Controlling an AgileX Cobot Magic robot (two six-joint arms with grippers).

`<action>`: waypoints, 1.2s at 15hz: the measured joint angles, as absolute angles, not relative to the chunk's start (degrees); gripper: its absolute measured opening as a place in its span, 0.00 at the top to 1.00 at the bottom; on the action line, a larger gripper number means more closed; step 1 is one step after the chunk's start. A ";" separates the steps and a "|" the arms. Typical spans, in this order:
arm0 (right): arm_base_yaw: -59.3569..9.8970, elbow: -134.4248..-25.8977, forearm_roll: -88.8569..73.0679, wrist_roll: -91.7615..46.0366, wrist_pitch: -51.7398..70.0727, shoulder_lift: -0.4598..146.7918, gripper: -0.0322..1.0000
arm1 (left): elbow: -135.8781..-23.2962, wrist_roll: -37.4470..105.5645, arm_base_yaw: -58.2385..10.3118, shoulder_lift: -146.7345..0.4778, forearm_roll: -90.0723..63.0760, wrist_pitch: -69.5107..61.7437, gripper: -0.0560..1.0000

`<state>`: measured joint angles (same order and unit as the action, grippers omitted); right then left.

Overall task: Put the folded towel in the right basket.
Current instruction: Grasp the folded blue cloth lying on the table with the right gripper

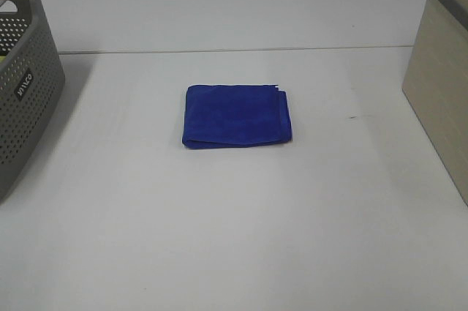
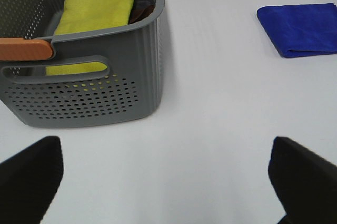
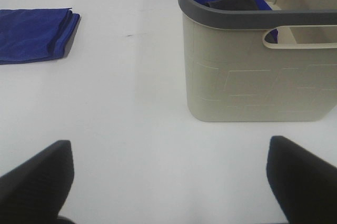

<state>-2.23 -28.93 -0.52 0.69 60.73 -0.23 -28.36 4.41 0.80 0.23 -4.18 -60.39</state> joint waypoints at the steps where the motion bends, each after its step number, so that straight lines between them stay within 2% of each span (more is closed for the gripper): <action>1: -2.23 -28.93 -0.52 0.69 60.73 -0.23 0.06 | -28.36 4.41 0.80 0.23 -4.18 -60.39 0.01; 18: -2.23 -28.93 -0.52 0.69 60.73 -0.23 0.06 | -28.36 4.41 0.80 0.23 -4.18 -60.39 0.01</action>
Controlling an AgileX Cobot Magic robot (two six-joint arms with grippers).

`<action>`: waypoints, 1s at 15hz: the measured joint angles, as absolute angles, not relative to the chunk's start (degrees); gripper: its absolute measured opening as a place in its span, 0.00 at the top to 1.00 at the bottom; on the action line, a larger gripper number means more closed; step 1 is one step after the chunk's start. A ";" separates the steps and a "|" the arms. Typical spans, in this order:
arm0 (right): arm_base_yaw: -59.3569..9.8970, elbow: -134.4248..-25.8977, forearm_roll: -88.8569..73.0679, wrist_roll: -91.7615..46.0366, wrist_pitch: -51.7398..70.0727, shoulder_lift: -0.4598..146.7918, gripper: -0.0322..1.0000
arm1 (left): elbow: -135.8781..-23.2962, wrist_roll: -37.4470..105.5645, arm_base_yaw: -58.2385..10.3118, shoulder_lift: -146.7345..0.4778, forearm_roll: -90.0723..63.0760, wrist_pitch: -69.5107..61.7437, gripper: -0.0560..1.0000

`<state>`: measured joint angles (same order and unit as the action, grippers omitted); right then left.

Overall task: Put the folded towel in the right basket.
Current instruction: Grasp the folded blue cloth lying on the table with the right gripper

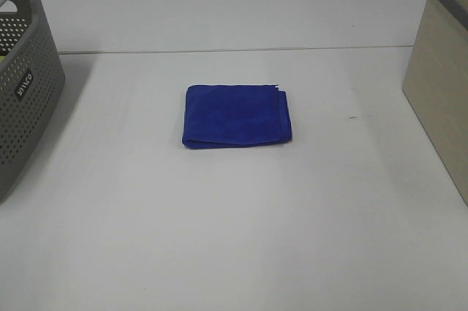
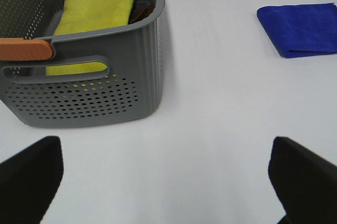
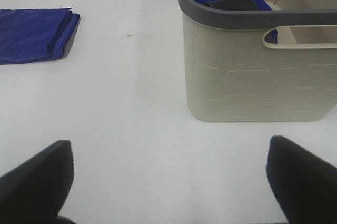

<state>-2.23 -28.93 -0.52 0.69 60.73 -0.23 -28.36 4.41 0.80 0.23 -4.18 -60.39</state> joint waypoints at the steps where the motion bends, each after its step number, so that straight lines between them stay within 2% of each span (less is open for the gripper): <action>1: -2.23 -28.93 -0.52 0.69 60.73 -0.23 0.06 | -28.36 4.41 0.80 0.23 -4.18 -60.39 0.01; 15: -2.23 -28.93 -0.52 0.69 60.73 -0.23 0.06 | -28.36 4.41 0.80 0.23 -4.18 -60.39 0.01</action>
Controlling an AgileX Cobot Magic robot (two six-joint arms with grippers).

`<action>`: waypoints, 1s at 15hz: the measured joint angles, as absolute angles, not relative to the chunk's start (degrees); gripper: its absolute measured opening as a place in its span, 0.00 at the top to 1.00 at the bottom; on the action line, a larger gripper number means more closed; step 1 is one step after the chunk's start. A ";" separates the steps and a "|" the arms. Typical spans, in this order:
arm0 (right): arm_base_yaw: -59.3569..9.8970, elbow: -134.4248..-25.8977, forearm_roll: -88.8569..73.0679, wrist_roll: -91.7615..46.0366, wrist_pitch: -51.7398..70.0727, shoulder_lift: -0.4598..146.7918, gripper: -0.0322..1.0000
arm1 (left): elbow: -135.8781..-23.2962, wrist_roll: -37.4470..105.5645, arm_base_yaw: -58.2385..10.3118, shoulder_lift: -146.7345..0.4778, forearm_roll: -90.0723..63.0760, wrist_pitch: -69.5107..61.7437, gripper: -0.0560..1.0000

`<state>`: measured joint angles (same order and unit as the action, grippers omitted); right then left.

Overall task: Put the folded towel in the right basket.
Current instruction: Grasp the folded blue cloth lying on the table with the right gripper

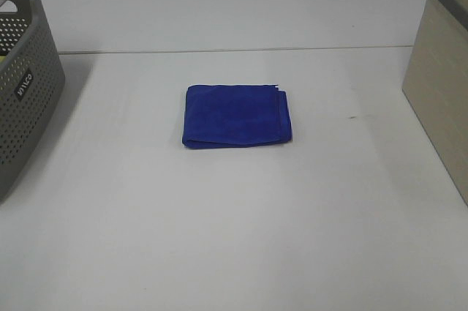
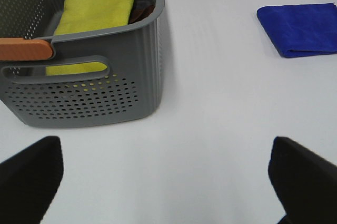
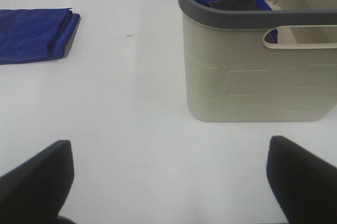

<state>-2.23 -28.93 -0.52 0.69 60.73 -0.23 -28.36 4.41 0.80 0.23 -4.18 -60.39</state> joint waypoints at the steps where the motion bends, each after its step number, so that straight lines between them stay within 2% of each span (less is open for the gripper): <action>1: -2.23 -28.93 -0.52 0.69 60.73 -0.23 0.06 | -28.36 4.41 0.80 0.23 -4.18 -60.39 0.01; 4: -2.23 -28.99 -0.52 -0.34 60.73 -0.06 0.06 | -28.36 4.41 0.80 0.23 -4.18 -60.39 0.01; 6: -2.23 -34.84 -0.97 -0.34 62.97 9.51 0.06 | -28.36 4.41 0.80 0.23 -4.18 -60.39 0.01; 11: -2.23 -60.56 -6.42 1.32 69.21 43.54 0.06 | -28.36 4.41 0.80 0.23 -4.18 -60.39 0.01; 14: -2.23 -66.63 -11.29 0.63 69.21 55.06 0.06 | -28.36 4.41 0.80 0.23 -4.18 -60.39 0.01; 15: -2.23 -69.04 -17.07 -1.03 68.01 63.43 0.06 | -28.36 4.41 0.80 0.23 -4.18 -60.39 0.01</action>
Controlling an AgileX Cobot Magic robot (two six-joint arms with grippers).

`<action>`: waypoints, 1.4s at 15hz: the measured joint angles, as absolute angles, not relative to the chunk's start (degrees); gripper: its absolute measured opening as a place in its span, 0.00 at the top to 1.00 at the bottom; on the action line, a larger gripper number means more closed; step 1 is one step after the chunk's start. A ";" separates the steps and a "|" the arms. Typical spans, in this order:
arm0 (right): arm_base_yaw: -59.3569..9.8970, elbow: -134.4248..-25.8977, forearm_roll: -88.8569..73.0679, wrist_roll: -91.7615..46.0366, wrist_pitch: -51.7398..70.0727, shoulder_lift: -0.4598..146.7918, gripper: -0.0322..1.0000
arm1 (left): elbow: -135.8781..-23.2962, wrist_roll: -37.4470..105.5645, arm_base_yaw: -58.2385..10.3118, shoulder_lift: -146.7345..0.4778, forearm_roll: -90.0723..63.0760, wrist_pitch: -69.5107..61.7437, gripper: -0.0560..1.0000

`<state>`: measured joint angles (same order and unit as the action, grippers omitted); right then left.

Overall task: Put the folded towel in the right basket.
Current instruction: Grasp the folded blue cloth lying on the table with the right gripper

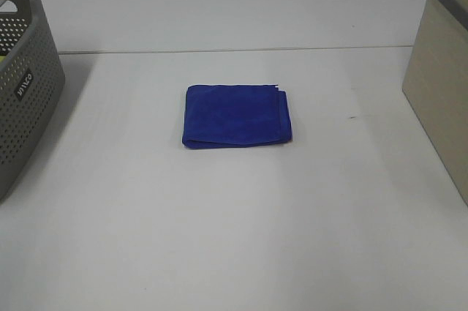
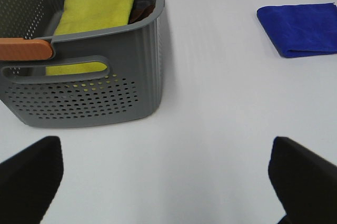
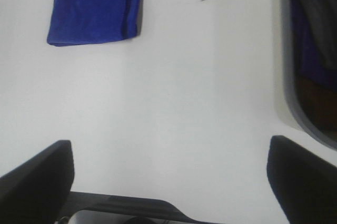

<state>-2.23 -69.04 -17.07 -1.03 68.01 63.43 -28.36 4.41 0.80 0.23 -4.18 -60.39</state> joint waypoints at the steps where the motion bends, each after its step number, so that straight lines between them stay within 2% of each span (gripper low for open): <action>1: -2.23 -70.36 -20.23 -2.12 66.52 69.21 0.06 | -28.36 4.41 0.80 0.23 -4.18 -60.39 0.01; 6: -3.15 -79.70 -36.04 -10.14 63.60 96.54 0.06 | -28.36 4.41 0.80 0.23 -4.18 -60.39 0.01; 10: -9.28 -91.62 -38.22 -11.34 60.68 112.76 0.06 | -28.36 4.41 0.80 0.23 -4.18 -60.39 0.01; 11: -9.63 -97.98 -38.33 -10.94 60.45 118.83 0.06 | -28.36 4.41 0.80 0.23 -4.18 -60.39 0.01; 14: -9.85 -106.91 -38.27 -8.31 59.70 129.66 0.06 | -28.36 4.41 0.80 0.23 -4.18 -60.39 0.01; 21: -11.40 -109.66 -32.60 -5.33 55.46 140.03 0.06 | -28.36 4.41 0.80 0.23 -4.18 -60.39 0.01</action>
